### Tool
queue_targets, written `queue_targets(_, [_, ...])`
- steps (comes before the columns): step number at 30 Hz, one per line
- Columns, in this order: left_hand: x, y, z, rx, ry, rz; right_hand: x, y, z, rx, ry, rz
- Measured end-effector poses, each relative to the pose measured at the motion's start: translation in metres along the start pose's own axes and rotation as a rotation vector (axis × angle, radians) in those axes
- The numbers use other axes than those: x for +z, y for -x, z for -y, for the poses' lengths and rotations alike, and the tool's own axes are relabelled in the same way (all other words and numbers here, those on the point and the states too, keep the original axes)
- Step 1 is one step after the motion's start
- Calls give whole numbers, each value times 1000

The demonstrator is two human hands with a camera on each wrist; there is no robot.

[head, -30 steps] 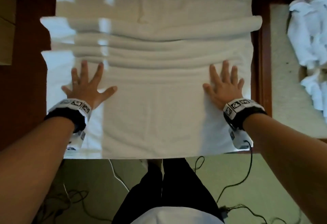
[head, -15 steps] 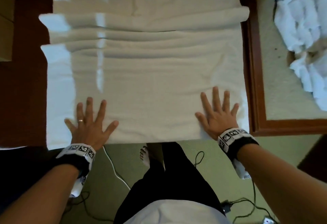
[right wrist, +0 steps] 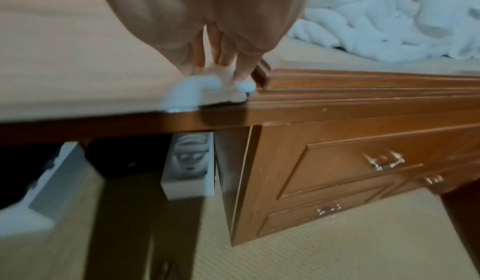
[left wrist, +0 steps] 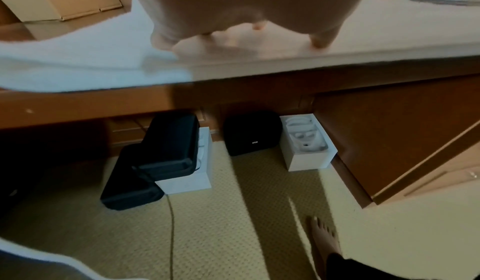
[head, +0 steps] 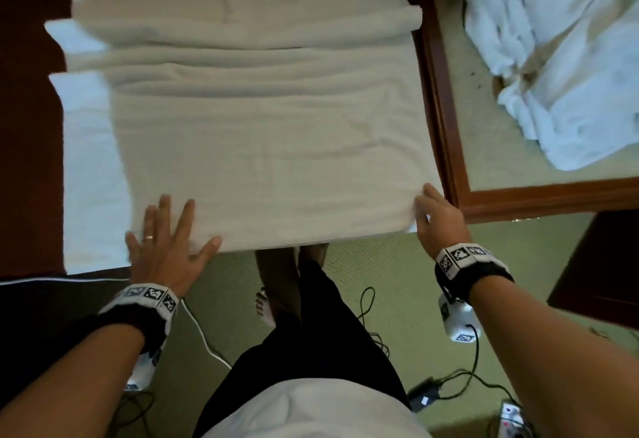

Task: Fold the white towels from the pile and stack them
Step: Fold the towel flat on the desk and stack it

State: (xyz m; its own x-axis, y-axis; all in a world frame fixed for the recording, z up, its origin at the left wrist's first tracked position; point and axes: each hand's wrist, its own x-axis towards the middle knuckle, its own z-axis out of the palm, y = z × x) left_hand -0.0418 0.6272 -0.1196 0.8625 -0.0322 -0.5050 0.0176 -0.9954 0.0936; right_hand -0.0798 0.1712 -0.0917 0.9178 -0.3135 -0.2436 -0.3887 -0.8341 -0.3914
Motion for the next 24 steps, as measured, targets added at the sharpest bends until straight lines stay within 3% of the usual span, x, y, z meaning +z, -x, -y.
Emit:
queue_targets(4, [-1, 1, -6, 40, 55, -50, -19, -7, 9, 289, -213, -217])
queue_targets(5, [1, 2, -7, 63, 31, -52, -21, -6, 12, 296, -200, -232])
queue_targets(7, [6, 2, -6, 102, -35, -54, -16, -2, 21, 106, -112, -178])
queue_targets(10, [15, 2, 1, 135, -151, -52, 11, 10, 37, -283, 237, 159])
queue_targets(13, [17, 1, 7, 185, -183, -159, 39, 16, 49, -258, 509, 446])
queue_targets(16, [16, 2, 10, 164, -254, -124, 47, 16, 46, -224, 519, 424])
queue_targets(24, [6, 27, 19, 291, -248, -202, 13, 22, 26, -402, 514, 267])
